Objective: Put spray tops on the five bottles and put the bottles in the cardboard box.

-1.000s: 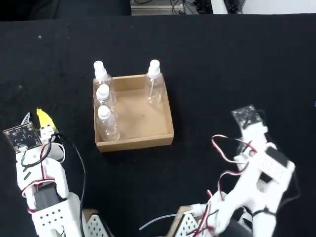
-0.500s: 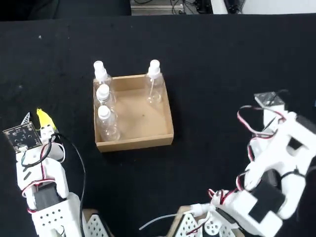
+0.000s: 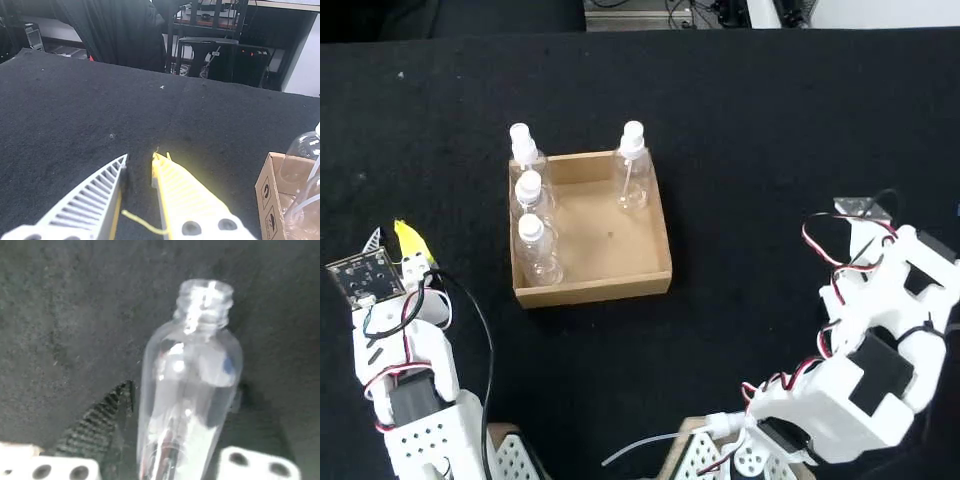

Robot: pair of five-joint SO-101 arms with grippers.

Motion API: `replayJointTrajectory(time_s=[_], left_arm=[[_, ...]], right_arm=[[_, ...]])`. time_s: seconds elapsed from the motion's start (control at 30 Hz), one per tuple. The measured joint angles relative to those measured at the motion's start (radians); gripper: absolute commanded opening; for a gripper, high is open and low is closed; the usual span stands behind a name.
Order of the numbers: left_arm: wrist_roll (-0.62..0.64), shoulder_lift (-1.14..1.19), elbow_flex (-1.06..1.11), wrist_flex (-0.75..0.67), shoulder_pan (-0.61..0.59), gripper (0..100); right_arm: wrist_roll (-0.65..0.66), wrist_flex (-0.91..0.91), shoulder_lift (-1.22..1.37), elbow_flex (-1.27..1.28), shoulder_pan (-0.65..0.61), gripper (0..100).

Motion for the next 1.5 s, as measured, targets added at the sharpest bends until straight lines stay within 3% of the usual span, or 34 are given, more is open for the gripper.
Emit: replayJointTrajectory(time_s=[0.03,0.27,0.47,0.7,0.8,1.1,1.37,1.5], left_arm=[[0.0,0.0,0.0,0.0,0.0,6],[0.0,0.0,0.0,0.0,0.0,6],[0.0,0.0,-0.003,0.0,0.0,6],[-0.071,-0.002,-0.224,0.0,0.005,6],[-0.097,-0.002,-0.347,0.0,0.061,6],[-0.206,0.058,-0.658,0.046,0.45,7],[-0.221,0.502,-1.06,0.39,0.865,7],[-0.296,0.718,-1.145,0.548,1.049,7]], right_arm=[[0.0,-0.018,0.0,0.0,0.0,0.5],[-0.006,-0.175,0.0,0.0,0.0,1.1],[-0.044,-0.195,0.002,-0.068,0.041,1.1],[-0.089,-0.196,0.002,-0.109,0.092,1.1],[-0.089,-0.186,-0.012,-0.109,0.094,1.1],[-0.161,-0.161,-0.354,0.006,0.092,1.1],[-0.215,-0.152,-0.514,0.08,0.1,1.1],[-0.232,-0.038,-0.514,-0.006,0.123,1.1]])
